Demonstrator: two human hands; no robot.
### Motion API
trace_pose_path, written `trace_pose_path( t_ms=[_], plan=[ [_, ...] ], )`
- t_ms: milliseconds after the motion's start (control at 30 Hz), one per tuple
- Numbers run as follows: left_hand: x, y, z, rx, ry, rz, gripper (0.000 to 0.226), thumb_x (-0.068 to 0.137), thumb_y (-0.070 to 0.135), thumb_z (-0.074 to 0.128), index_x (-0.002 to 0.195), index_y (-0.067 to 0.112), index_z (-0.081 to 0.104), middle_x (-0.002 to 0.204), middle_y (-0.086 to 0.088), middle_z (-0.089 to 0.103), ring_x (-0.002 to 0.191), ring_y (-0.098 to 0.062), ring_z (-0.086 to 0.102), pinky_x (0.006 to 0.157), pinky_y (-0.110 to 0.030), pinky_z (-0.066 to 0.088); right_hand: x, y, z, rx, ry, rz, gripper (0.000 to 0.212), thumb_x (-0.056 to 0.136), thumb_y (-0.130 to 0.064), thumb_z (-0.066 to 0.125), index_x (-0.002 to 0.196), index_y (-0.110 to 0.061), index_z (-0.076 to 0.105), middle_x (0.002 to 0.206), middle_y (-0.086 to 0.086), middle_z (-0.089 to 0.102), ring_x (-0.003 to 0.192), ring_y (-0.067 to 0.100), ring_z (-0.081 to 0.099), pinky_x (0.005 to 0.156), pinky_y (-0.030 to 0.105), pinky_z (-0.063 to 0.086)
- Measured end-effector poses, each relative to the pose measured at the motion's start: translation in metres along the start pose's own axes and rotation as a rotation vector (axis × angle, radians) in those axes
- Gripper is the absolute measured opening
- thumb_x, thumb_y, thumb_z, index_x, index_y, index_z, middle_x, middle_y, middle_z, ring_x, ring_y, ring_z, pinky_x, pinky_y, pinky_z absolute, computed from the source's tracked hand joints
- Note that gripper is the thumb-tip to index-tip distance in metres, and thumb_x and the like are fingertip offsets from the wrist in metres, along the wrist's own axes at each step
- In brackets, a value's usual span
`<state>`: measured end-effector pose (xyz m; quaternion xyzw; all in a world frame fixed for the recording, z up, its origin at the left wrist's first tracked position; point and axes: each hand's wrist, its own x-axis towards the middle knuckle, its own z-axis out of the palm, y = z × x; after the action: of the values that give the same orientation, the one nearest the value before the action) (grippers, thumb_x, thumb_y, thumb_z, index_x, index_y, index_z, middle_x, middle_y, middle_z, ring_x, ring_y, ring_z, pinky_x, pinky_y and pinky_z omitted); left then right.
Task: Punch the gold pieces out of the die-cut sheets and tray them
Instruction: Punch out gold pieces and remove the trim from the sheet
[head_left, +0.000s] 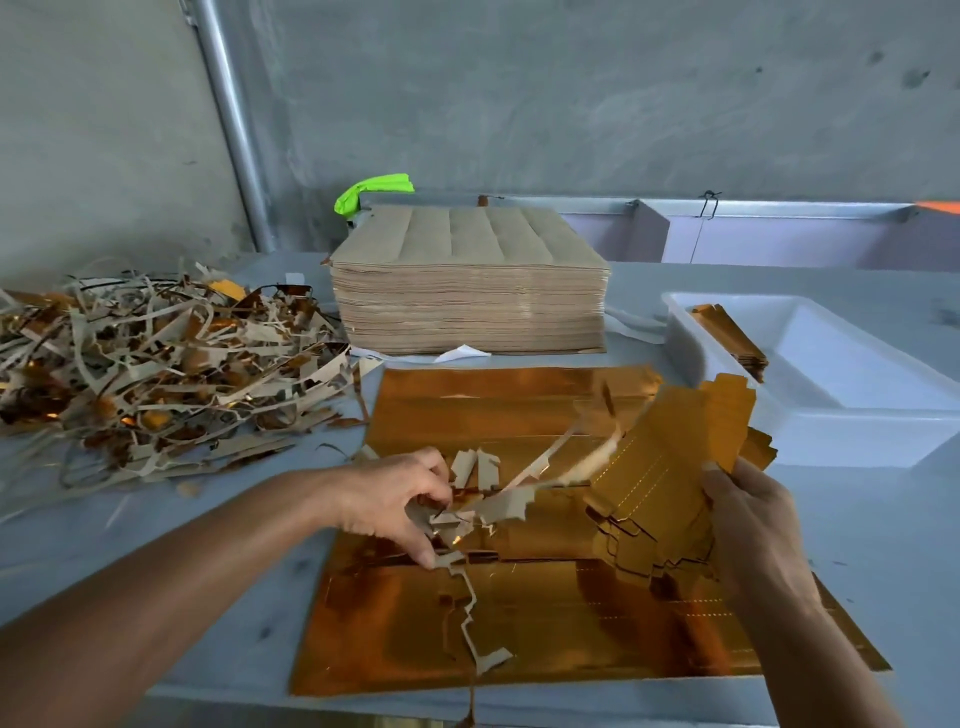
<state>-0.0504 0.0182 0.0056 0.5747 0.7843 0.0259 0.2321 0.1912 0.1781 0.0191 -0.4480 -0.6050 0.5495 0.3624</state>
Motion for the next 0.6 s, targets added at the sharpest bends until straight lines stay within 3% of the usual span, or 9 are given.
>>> trace_pose_path(
  t_ms=[67,200,300,367,467,533,600],
  plan=[
    [-0.001,-0.002,-0.001,-0.038,0.0,0.021,0.057,0.076,0.043,0.075,0.126,0.023,0.056,0.132,0.012,0.033,0.105,0.003,0.035,0.072,-0.008,0.03,0.0,0.0,0.002,0.003,-0.018,-0.006,0.027,0.101,-0.026,0.041,0.076,-0.024,0.052,0.089,0.011,0.062,0.079,0.029,0.061,0.066,0.044,0.052],
    [-0.001,-0.006,-0.002,-0.119,0.028,0.001,0.055,0.072,0.042,0.078,0.119,0.02,0.058,0.132,0.011,0.037,0.111,-0.001,0.036,0.081,-0.009,0.032,-0.003,-0.001,0.005,0.002,-0.052,0.013,0.024,0.101,-0.026,0.042,0.079,-0.024,0.052,0.082,0.001,0.059,0.081,0.026,0.061,0.067,0.042,0.05],
    [-0.004,-0.012,-0.004,-0.174,0.013,-0.026,0.035,0.073,0.036,0.079,0.099,0.03,0.056,0.132,0.011,0.038,0.114,-0.006,0.038,0.09,-0.018,0.035,-0.003,-0.002,0.006,0.013,-0.056,0.013,0.025,0.101,-0.026,0.042,0.078,-0.026,0.051,0.083,-0.003,0.059,0.075,0.02,0.059,0.057,0.033,0.046],
    [-0.007,-0.016,-0.004,-0.15,0.062,-0.046,0.023,0.077,0.028,0.077,0.087,0.027,0.057,0.122,0.006,0.048,0.103,-0.011,0.047,0.087,-0.026,0.042,-0.006,-0.004,0.007,-0.006,-0.055,0.015,0.027,0.101,-0.026,0.042,0.076,-0.025,0.05,0.08,-0.003,0.058,0.071,0.02,0.058,0.057,0.035,0.048],
    [-0.01,-0.023,-0.016,-0.266,0.266,-0.078,0.015,0.082,0.012,0.07,0.083,0.016,0.056,0.084,0.002,0.054,0.066,-0.006,0.048,0.057,-0.014,0.043,-0.011,-0.006,0.011,-0.023,-0.066,0.006,0.024,0.101,-0.027,0.041,0.08,-0.024,0.051,0.09,0.009,0.061,0.084,0.034,0.061,0.066,0.046,0.052],
    [-0.012,-0.03,-0.034,-0.47,0.476,-0.134,0.014,0.083,0.005,0.067,0.089,0.013,0.058,0.082,-0.001,0.058,0.061,-0.004,0.049,0.05,-0.012,0.041,-0.012,-0.006,0.015,-0.037,-0.078,0.008,0.02,0.101,-0.026,0.042,0.092,-0.013,0.054,0.108,0.028,0.057,0.098,0.051,0.055,0.083,0.063,0.05],
    [-0.01,-0.037,-0.057,-0.714,0.701,-0.166,0.018,0.085,0.002,0.064,0.097,0.013,0.057,0.09,-0.006,0.064,0.068,-0.008,0.057,0.05,-0.017,0.044,-0.011,-0.003,0.016,-0.051,-0.1,0.009,0.021,0.101,-0.026,0.043,0.095,-0.007,0.051,0.115,0.033,0.053,0.104,0.055,0.052,0.087,0.069,0.044]
  ],
)
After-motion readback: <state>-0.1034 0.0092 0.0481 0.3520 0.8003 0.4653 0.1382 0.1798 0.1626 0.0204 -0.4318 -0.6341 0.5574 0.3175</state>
